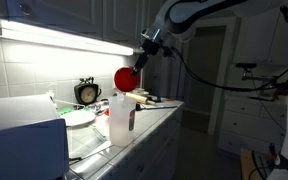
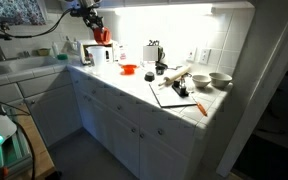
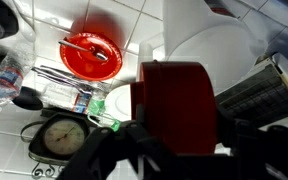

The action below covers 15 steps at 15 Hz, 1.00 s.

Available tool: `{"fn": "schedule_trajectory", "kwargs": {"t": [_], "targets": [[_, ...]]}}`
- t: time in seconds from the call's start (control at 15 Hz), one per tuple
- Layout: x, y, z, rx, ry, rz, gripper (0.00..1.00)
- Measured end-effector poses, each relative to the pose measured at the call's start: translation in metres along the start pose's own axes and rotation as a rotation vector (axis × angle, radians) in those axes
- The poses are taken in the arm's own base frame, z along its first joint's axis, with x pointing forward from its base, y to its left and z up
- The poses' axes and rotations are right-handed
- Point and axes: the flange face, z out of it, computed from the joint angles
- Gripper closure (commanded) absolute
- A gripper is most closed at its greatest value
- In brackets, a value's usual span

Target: Put the red lid on the jar

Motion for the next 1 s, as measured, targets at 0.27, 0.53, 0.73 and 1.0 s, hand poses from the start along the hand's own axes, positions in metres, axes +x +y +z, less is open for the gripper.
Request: {"fn": "schedule_trajectory", "kwargs": {"t": [0.27, 0.53, 0.73, 1.0], "targets": [[0.005, -0.023, 0.002, -0.03, -0.013, -0.091, 0.59], [0.006, -0.043, 0.005, -0.121, -0.042, -0.214, 0.59], [0.004, -0.059, 0.012, -0.196, -0.053, -0.289, 0.59], [-0.001, -0.086, 0.022, -0.268, -0.047, -0.363, 0.59]]}}
